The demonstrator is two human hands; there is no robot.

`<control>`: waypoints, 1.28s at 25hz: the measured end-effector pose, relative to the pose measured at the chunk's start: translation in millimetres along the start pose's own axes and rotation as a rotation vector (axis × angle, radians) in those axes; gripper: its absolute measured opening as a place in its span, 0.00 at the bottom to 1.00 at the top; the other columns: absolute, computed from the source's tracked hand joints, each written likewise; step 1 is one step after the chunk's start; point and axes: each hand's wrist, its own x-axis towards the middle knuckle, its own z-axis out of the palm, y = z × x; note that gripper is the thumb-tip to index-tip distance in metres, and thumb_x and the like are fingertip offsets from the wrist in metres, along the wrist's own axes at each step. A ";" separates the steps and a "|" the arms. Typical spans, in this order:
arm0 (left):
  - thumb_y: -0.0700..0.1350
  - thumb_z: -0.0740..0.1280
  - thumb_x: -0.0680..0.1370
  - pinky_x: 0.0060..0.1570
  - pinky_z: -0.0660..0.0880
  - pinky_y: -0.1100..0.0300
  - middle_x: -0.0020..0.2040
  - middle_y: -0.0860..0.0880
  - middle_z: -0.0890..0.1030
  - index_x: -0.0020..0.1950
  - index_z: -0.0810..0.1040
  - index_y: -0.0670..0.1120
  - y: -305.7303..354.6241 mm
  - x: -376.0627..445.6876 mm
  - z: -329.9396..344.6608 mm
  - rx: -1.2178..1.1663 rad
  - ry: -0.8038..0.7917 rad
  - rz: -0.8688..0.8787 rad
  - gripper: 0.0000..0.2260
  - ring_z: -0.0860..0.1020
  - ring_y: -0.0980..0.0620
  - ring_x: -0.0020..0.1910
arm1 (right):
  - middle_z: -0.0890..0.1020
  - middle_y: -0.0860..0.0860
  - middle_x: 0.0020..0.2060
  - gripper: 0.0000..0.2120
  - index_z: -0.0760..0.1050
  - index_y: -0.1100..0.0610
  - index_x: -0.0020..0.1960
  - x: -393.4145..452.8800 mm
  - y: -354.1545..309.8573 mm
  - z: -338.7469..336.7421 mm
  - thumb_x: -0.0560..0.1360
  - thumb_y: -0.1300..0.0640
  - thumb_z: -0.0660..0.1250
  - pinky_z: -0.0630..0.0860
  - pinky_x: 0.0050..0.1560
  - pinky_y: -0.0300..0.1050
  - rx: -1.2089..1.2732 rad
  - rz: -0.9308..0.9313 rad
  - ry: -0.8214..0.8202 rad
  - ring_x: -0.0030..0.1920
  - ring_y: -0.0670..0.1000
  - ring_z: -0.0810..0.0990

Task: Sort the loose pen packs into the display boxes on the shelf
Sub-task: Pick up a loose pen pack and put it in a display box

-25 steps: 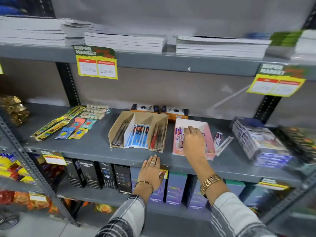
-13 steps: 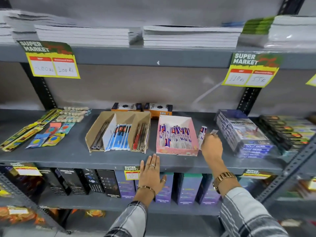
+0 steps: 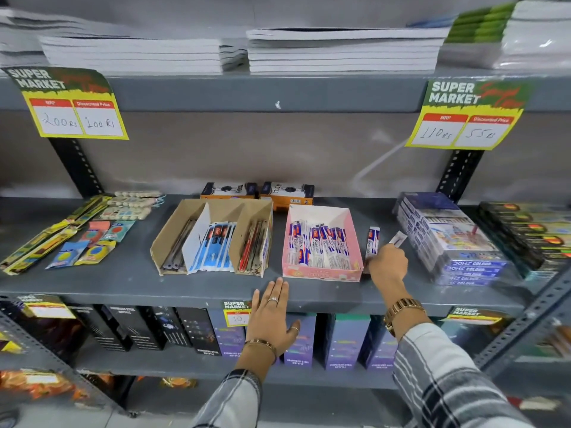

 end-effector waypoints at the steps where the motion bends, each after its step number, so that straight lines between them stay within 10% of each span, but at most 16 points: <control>1: 0.55 0.56 0.80 0.74 0.36 0.52 0.79 0.48 0.42 0.77 0.40 0.45 0.3 0.1 -0.1 -0.004 0.002 0.001 0.35 0.41 0.50 0.78 | 0.77 0.67 0.60 0.17 0.71 0.70 0.62 0.2 0.2 -1.5 0.76 0.63 0.65 0.76 0.58 0.53 0.004 0.011 0.001 0.61 0.65 0.77; 32: 0.54 0.56 0.80 0.75 0.40 0.52 0.79 0.48 0.42 0.78 0.40 0.44 2.0 1.5 -10.3 0.051 -0.052 0.012 0.34 0.42 0.49 0.78 | 0.85 0.59 0.52 0.07 0.85 0.61 0.48 -27.6 -14.3 -18.5 0.74 0.63 0.69 0.78 0.57 0.58 0.774 0.130 0.079 0.53 0.63 0.83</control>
